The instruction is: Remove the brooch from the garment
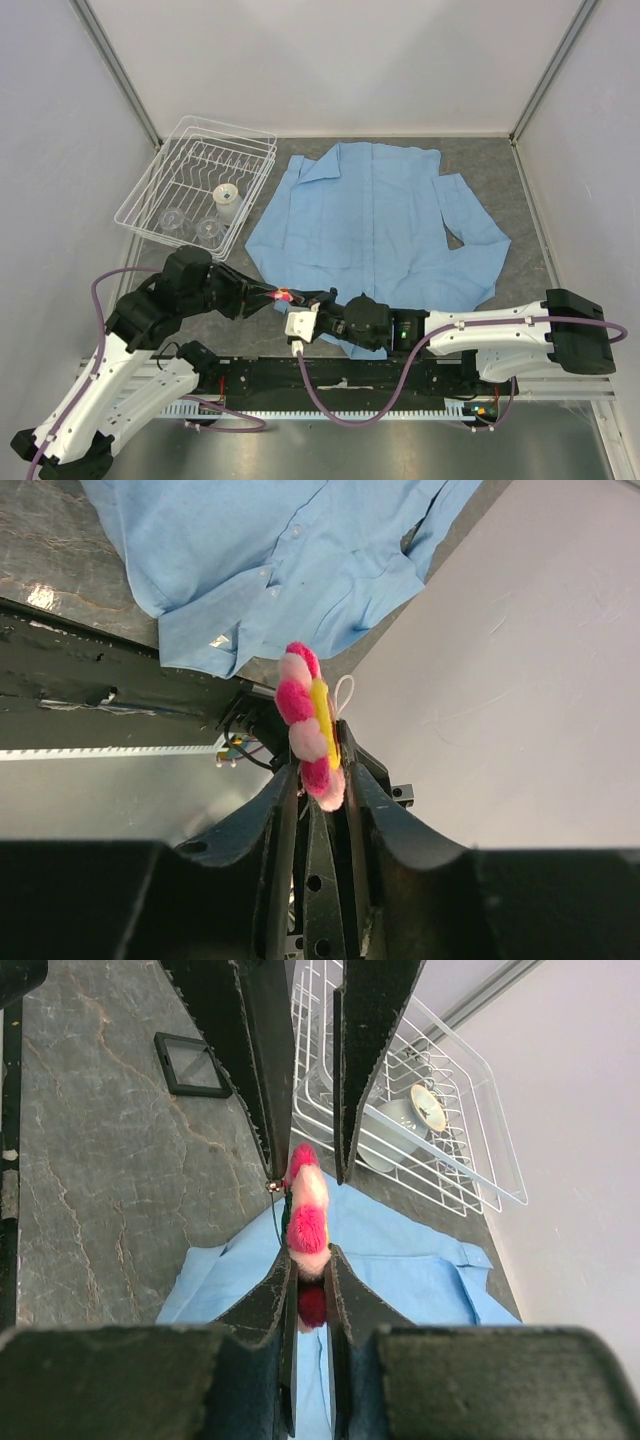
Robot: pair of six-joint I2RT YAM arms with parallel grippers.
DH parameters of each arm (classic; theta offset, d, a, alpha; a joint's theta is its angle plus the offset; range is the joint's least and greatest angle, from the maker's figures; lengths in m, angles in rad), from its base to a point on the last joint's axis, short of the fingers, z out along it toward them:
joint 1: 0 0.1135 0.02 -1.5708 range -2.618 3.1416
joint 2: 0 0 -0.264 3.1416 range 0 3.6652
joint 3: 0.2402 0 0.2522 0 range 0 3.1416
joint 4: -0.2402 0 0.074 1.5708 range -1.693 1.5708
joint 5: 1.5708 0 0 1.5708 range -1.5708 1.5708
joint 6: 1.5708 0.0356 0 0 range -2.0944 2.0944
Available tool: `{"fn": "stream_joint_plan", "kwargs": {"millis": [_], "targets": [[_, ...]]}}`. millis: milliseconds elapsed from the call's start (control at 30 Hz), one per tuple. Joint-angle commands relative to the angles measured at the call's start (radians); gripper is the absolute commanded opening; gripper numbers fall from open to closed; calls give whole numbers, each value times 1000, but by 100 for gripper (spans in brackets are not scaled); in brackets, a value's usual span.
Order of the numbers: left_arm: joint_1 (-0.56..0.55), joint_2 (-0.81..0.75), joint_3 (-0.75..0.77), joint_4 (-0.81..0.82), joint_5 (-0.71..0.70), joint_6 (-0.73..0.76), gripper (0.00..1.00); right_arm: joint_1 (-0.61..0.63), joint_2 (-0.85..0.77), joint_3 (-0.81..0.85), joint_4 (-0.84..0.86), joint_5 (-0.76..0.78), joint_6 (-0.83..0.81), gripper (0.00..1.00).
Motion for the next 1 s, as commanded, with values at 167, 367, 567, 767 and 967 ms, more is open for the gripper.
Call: {"fn": "stream_joint_plan", "kwargs": {"millis": [167, 367, 567, 767, 967], "targets": [[5, -1, -7, 27, 5, -53, 28, 30, 5, 26, 69, 45, -38, 0], [5, -9, -7, 35, -4, -38, 18, 39, 15, 32, 83, 66, -49, 0], [5, -24, -3, 34, -56, -12, 2, 41, 32, 42, 95, 121, -21, 15], [5, -18, 38, -46, -278, 8, 2, 38, 1, -47, 199, 319, 129, 72], [7, 111, 69, -40, -545, 218, 2, -17, -129, -156, 95, 359, 447, 87]]}}
